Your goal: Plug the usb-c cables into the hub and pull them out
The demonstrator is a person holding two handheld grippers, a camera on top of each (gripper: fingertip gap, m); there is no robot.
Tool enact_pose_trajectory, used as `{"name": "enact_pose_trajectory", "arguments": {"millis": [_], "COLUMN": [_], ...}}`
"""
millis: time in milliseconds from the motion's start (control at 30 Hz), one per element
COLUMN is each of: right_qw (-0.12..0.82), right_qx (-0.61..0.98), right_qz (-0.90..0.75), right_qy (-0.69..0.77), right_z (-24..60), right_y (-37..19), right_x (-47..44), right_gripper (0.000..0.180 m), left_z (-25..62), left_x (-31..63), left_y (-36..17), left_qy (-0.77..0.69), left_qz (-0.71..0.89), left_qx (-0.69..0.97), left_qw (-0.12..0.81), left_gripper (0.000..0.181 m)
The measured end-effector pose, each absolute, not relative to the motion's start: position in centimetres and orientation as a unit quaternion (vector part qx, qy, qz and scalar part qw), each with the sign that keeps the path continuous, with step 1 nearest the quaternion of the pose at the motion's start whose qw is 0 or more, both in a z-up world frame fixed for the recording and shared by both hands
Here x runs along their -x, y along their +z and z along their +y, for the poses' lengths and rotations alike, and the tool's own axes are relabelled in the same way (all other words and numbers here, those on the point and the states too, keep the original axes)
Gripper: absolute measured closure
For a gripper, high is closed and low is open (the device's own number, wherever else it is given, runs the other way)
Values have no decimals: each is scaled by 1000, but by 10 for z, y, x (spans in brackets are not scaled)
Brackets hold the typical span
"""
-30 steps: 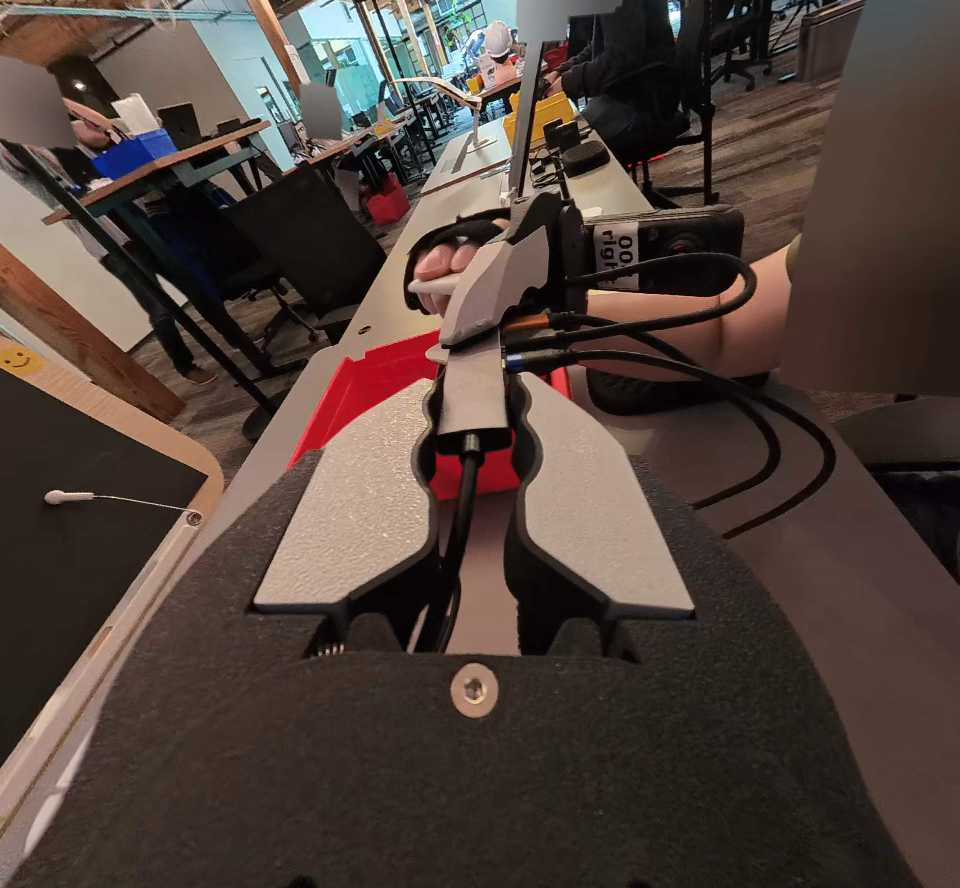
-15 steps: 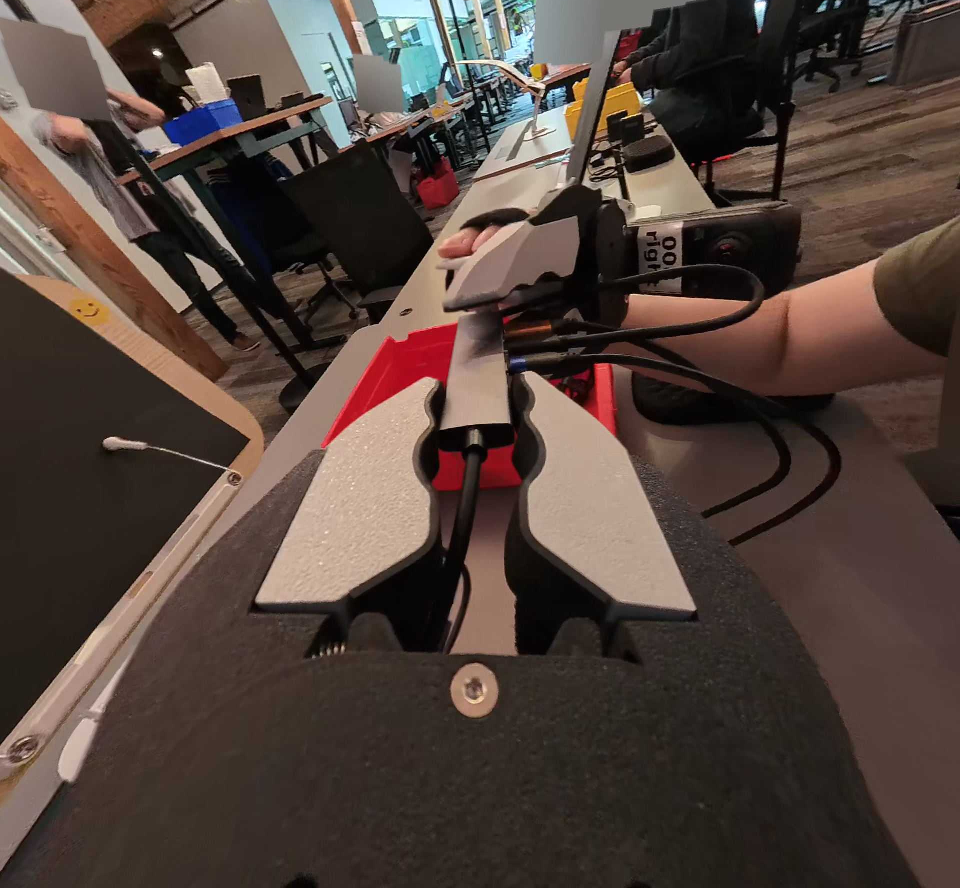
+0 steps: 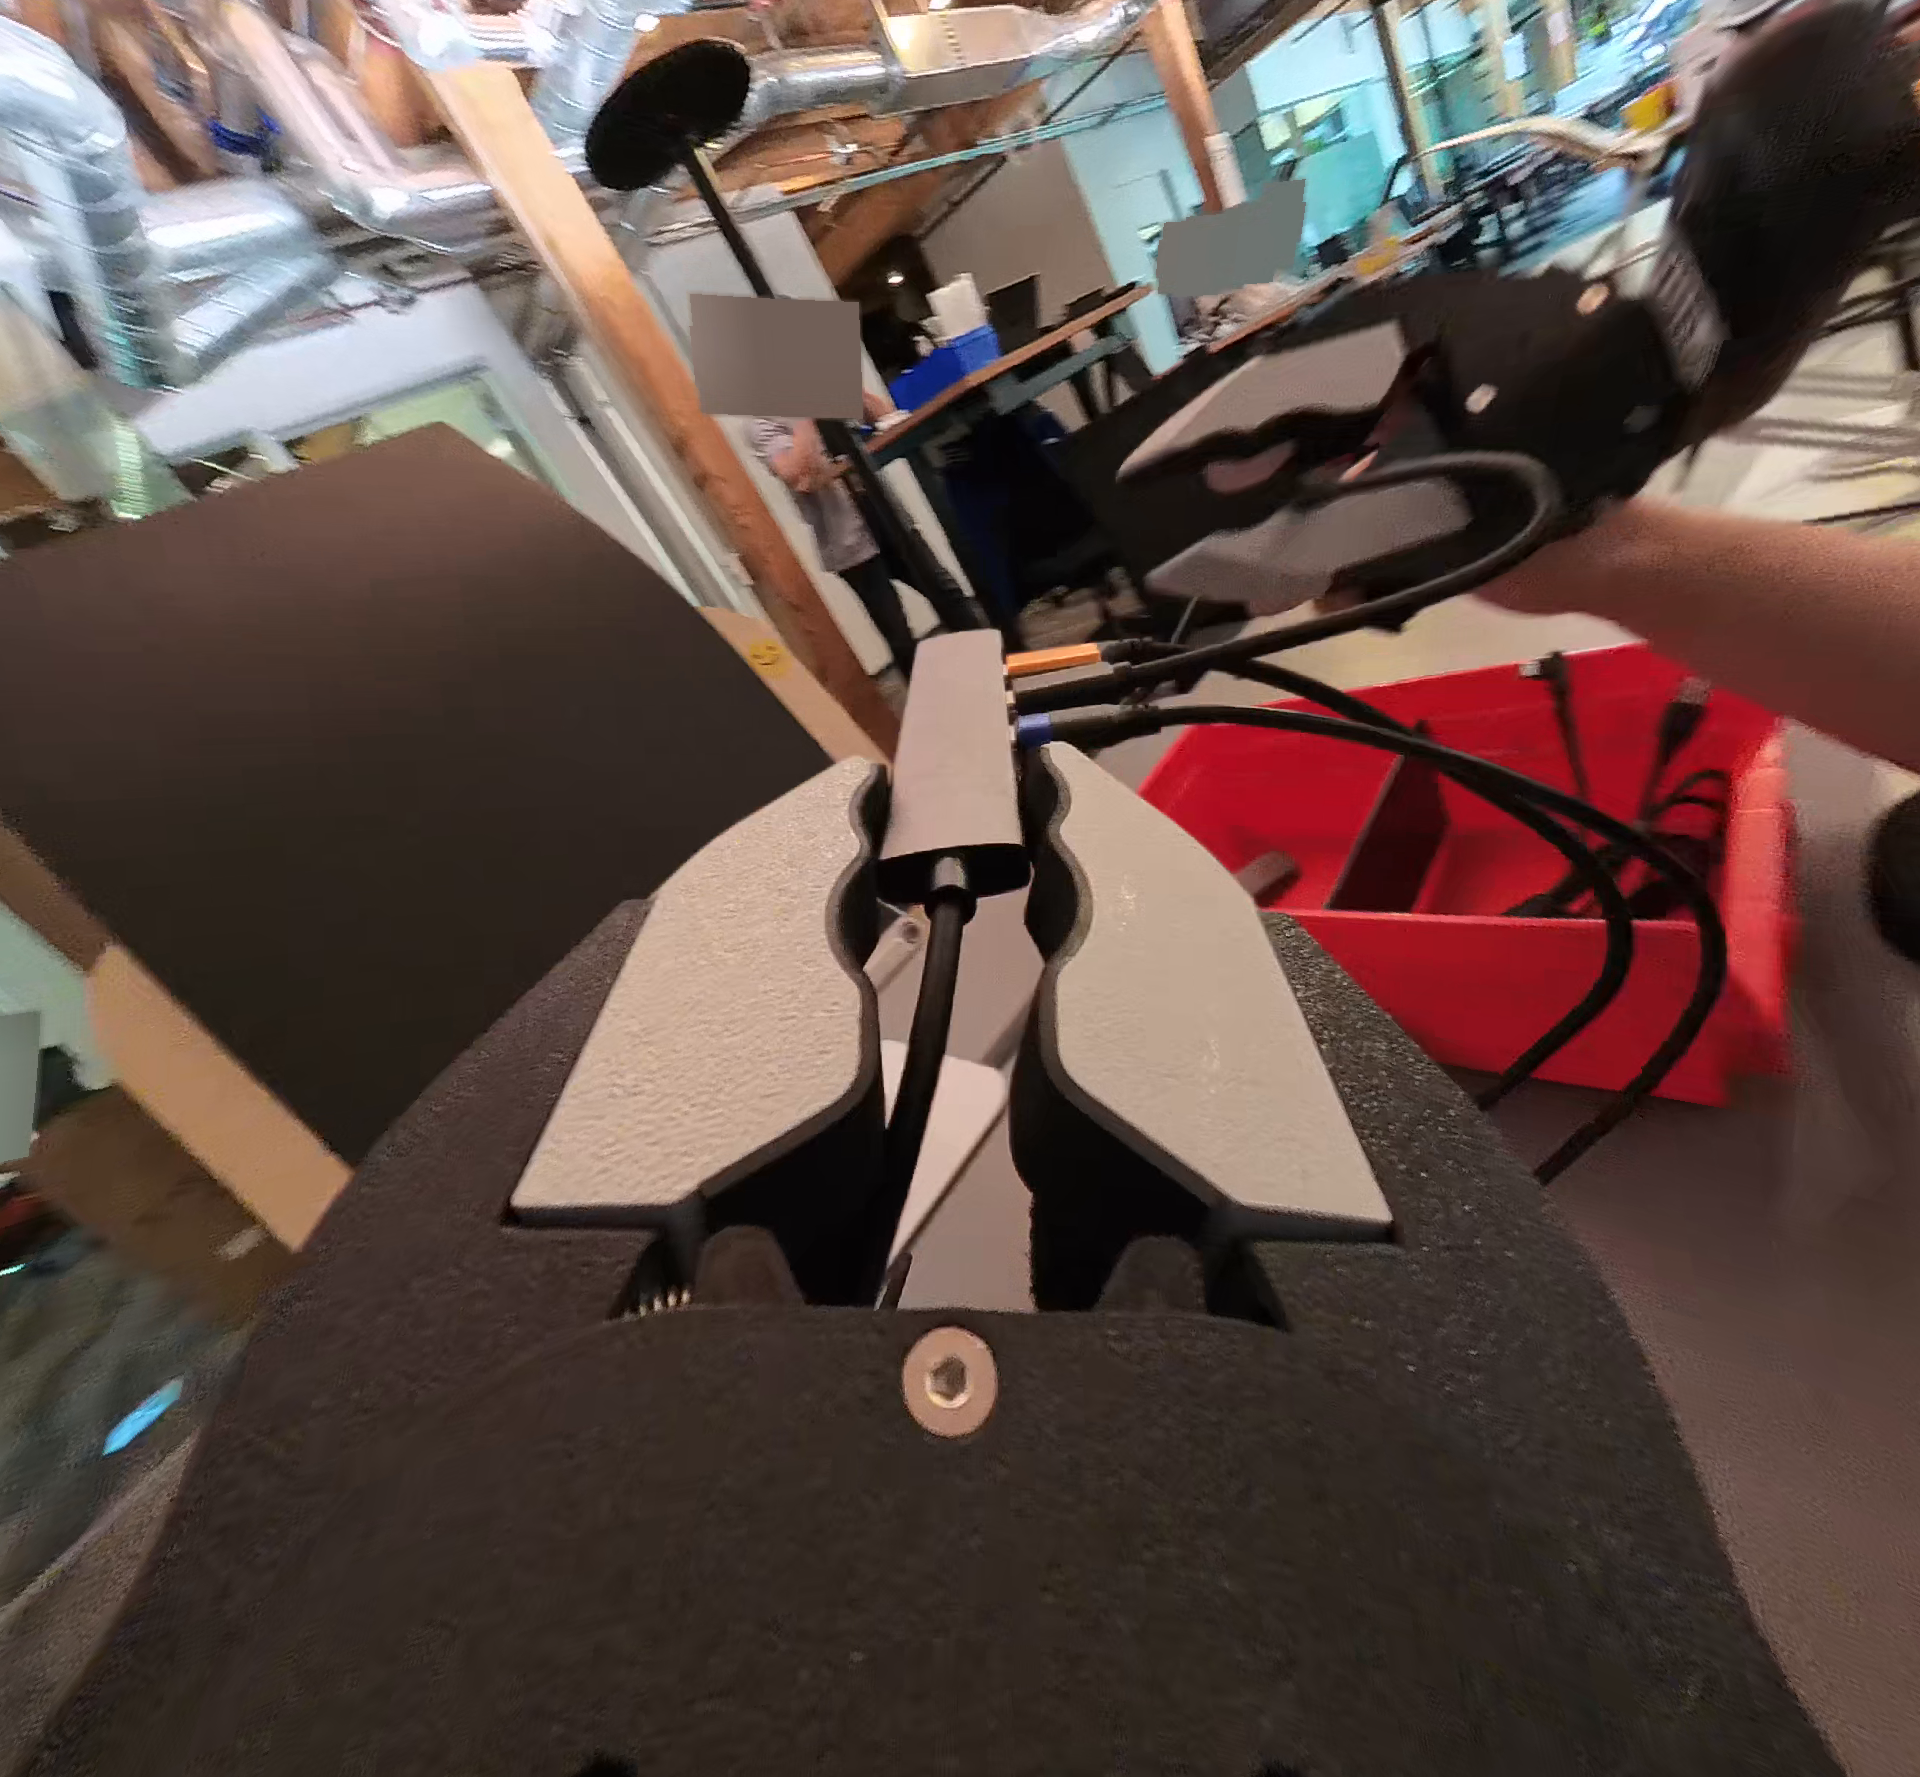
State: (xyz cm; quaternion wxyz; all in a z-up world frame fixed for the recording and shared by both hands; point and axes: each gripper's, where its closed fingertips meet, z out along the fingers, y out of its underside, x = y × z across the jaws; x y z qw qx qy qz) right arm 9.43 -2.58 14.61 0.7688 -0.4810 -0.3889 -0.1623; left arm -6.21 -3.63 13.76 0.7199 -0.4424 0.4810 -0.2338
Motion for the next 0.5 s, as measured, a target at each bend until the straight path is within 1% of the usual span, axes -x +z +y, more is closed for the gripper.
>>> {"name": "enact_pose_trajectory", "arguments": {"millis": [67,133,167,233,300,367,433,500], "right_qw": [780,764,740,691,631,598,602,655], "right_qx": [486,484,503,551,602,622,599,560], "right_qz": [-385,-422,-441,-451,-478,-501,-527,-500], "right_qy": [-83,-55,-74,-127,-106,-74,-6,84], "right_z": [-42,-57,-57,-51,-53,-60,-77,-92], "right_y": [158,158,152,140,119,107,108,137], "right_x": [-82,-66,-65,-78,-84,-86,-73,-53], "right_gripper": [145,149,152,149,150,150,150,151], "left_z": [-34,-33,-31,-28,-23,-16,-10,-8], "left_x": [62,63,64,70,78,87,94,97], "left_y": [139,141,142,146,150,155,157,158], "left_qy": [-216,-213,-214,-224,-235,-231,-218,-213], "left_qz": [467,457,452,437,418,401,388,381], "left_qx": [442,444,446,451,459,467,474,475], "left_qw": [734,741,742,746,748,754,760,765], "left_gripper": [157,157,157,157,157,157,157,157]}}
